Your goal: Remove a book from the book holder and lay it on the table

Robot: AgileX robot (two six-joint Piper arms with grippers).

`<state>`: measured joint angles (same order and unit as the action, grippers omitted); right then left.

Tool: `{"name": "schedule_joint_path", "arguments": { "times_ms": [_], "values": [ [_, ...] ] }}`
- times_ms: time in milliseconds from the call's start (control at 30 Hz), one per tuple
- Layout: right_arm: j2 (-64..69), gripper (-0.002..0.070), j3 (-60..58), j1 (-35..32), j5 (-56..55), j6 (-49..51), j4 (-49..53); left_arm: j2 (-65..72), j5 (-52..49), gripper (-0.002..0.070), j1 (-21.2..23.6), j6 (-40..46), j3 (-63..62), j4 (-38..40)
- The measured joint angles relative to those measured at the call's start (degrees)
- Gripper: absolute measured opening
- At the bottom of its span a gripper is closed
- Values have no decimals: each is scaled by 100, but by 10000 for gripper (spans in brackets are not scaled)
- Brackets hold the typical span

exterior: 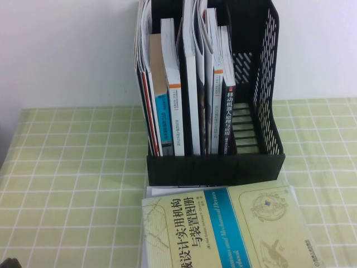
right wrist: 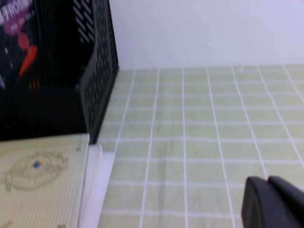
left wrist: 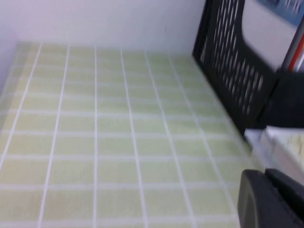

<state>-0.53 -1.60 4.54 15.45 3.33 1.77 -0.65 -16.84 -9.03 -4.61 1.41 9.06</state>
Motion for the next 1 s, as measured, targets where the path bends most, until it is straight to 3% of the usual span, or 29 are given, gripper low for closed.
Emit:
{"name": "schedule_joint_path", "arguments": {
  "times_ms": [100,367,533,667,767,867,1000],
  "values": [
    [0,-2,0,0,-627,0,0,0,639,-3,0,-78,22,355],
    [0,-2,0,0,-2509,0,-10,0,2590,-3,0,-629,30,2310],
    [0,-1,0,0,-3993,99,-177,0,3083,-3,0,-819,30,2660],
    [0,-2,0,0,-5419,477,-239,0,3888,-3,0,-1261,30,2689],
    [0,-1,32,0,-6135,970,-288,0,5055,-3,0,-1299,30,2297],
    [0,-2,390,0,-6133,1352,-177,-10,6252,-3,0,-1023,30,1428],
    [0,-2,1467,0,-5580,1474,346,-23,5946,-3,0,-992,-554,641]
  ]
}}
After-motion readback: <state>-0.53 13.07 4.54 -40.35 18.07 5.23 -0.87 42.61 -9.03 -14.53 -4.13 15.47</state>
